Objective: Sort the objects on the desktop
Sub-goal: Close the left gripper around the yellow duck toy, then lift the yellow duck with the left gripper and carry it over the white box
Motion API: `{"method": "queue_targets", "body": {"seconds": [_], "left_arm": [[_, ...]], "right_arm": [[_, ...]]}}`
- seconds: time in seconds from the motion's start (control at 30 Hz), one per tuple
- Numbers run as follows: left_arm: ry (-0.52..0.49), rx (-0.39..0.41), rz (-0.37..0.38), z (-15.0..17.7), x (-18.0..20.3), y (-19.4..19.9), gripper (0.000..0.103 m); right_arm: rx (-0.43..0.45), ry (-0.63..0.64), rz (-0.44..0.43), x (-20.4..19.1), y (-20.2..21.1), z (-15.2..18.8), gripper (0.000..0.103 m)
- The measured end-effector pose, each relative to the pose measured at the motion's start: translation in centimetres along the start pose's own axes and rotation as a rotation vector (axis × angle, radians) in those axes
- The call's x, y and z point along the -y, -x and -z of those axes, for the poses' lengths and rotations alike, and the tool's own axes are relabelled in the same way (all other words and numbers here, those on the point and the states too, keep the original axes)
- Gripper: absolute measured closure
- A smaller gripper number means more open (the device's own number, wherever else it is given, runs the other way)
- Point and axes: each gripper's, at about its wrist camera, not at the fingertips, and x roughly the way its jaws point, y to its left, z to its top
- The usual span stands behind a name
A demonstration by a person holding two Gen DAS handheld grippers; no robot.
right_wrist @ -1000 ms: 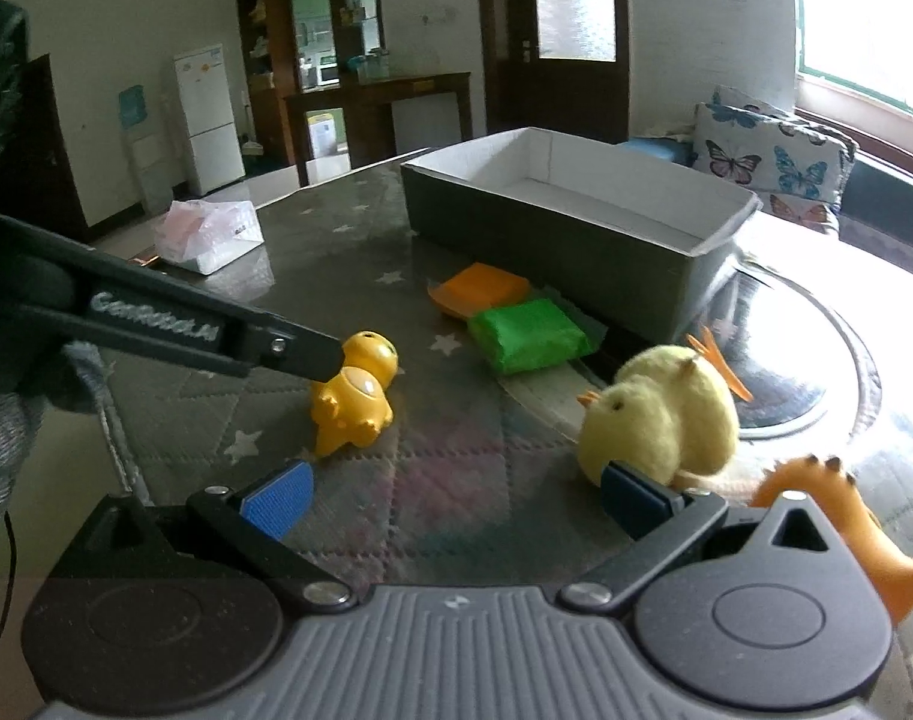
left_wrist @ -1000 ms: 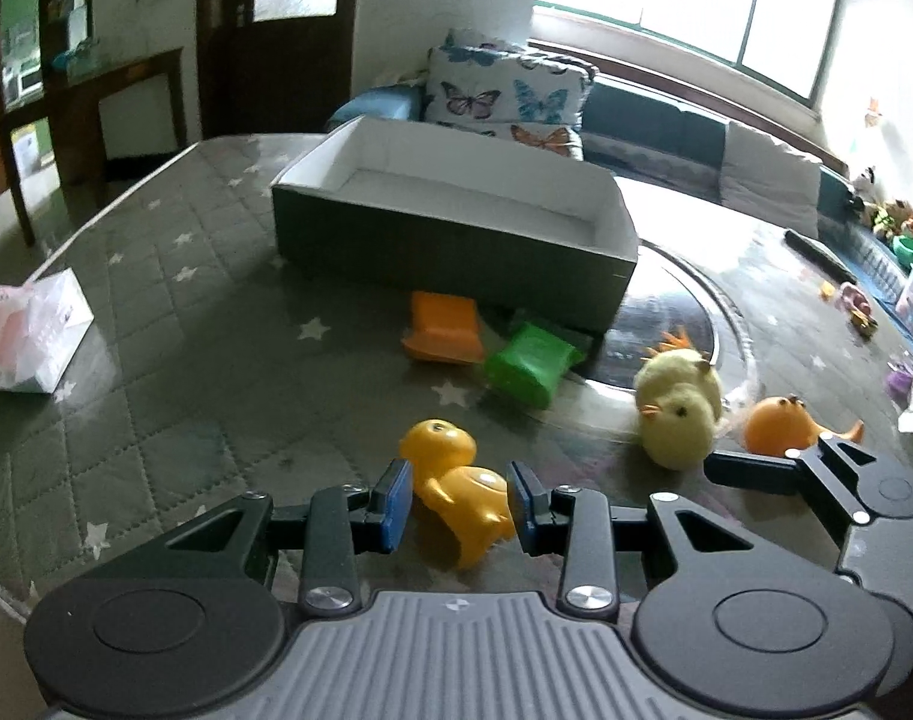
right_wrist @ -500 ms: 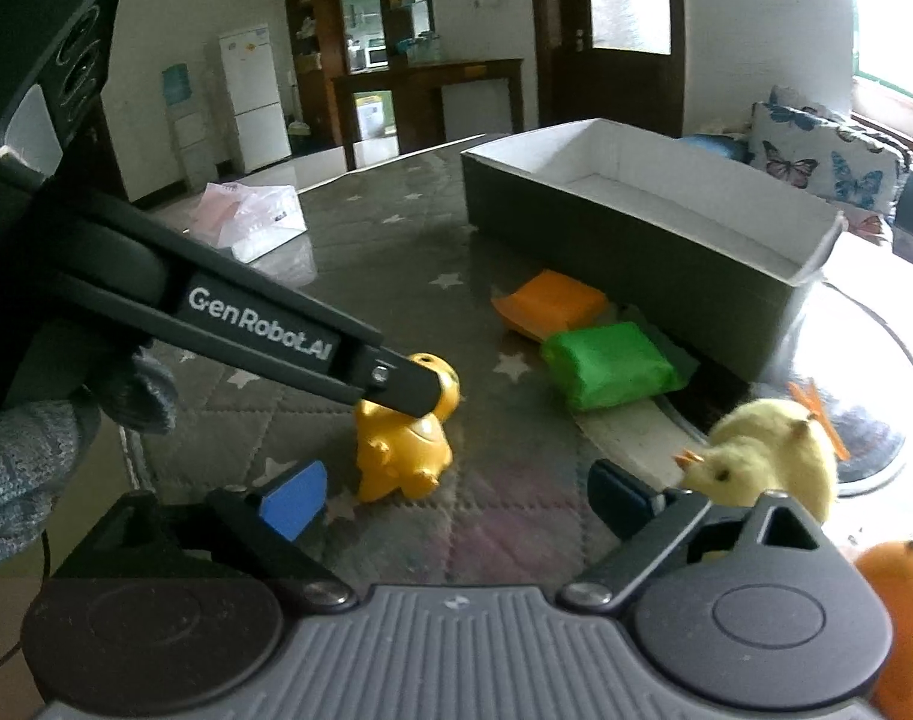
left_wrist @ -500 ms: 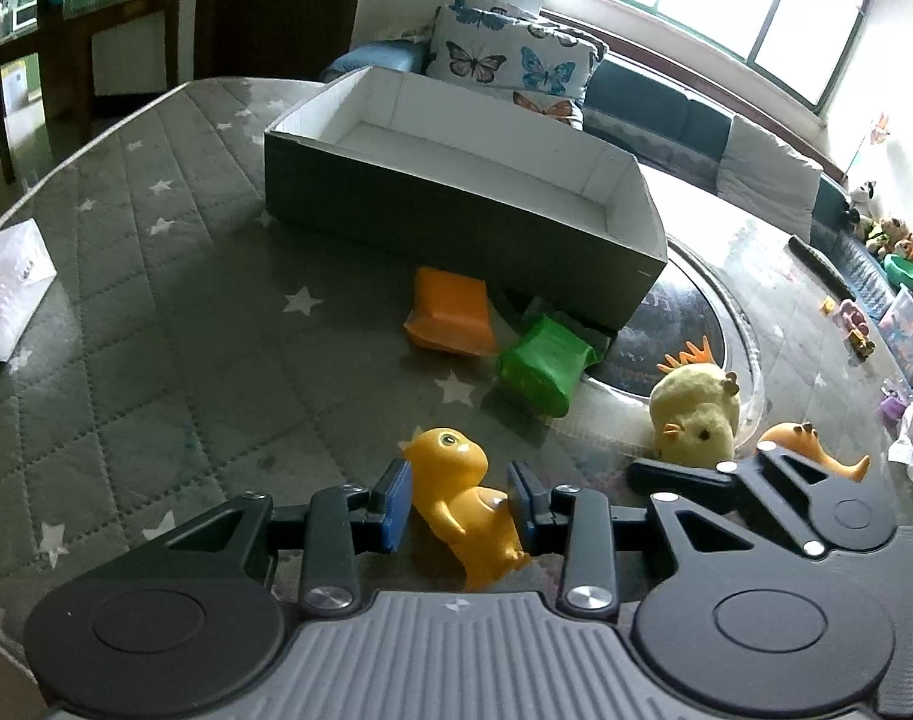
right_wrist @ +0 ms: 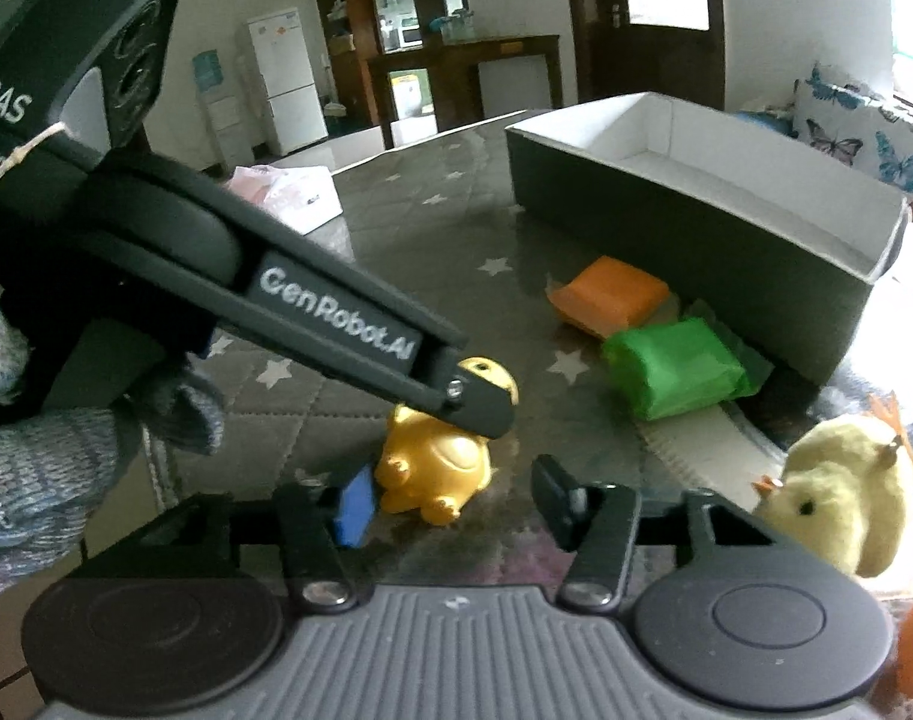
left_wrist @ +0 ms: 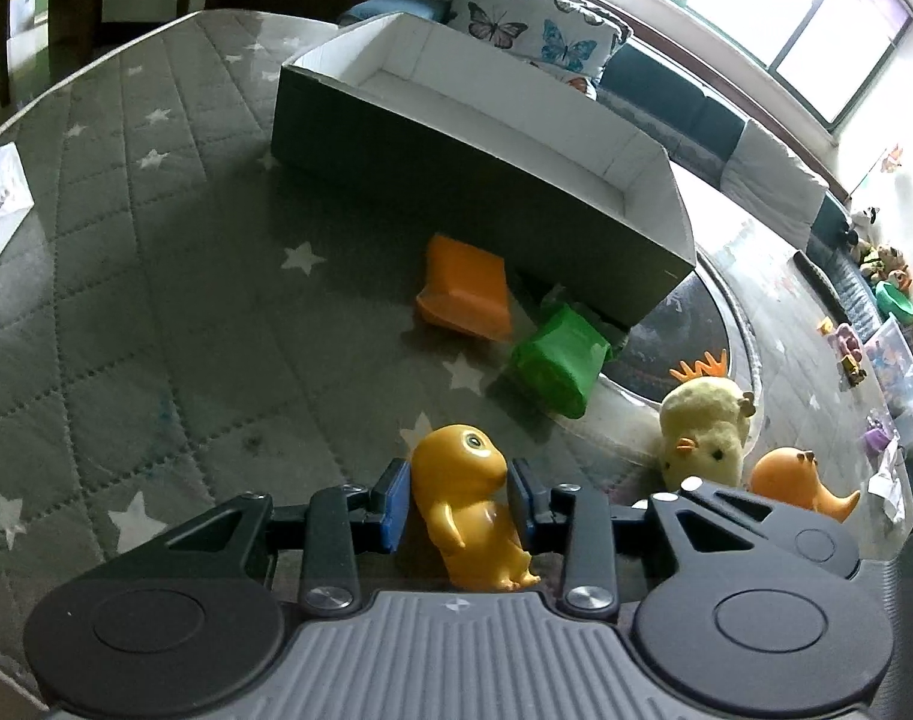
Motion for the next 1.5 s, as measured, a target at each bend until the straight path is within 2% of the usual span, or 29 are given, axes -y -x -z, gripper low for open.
{"method": "queue_targets", "body": {"seconds": [0.1,0.33,0.57,0.77,0.9,1.1,1.33,1.5], "left_arm": [[-0.014,0.001,-0.002,-0.2,0.2,-0.1,0.065],[-0.059,0.026,0.008,-1.5,1.6,0.4,0.066],[-0.156,0.117,0.035,-5.3,5.4,1.4,0.066],[-0.206,0.167,0.083,-10.0,8.3,0.2,0.066],[-0.214,0.149,0.108,-13.1,9.2,-2.5,0.066],[-0.205,0.101,0.129,-16.0,9.3,-6.4,0.066],[-0.149,0.022,0.174,-17.2,8.2,-10.0,0.066],[-0.140,-0.007,0.172,-17.3,7.9,-11.5,0.066]], "right_arm": [[-0.006,-0.008,-0.021,0.0,-0.1,0.0,0.063],[0.033,-0.017,0.007,0.7,1.1,-0.8,0.063],[0.125,-0.025,0.073,2.9,3.6,-3.3,0.063],[0.188,-0.028,0.156,6.6,5.0,-6.7,0.063],[0.178,-0.042,0.191,9.5,4.2,-8.6,0.063],[0.136,-0.088,0.207,13.4,1.4,-10.7,0.063],[0.079,-0.125,0.220,16.0,-1.5,-10.8,0.063],[0.056,-0.143,0.219,16.8,-2.9,-10.0,0.063]]}}
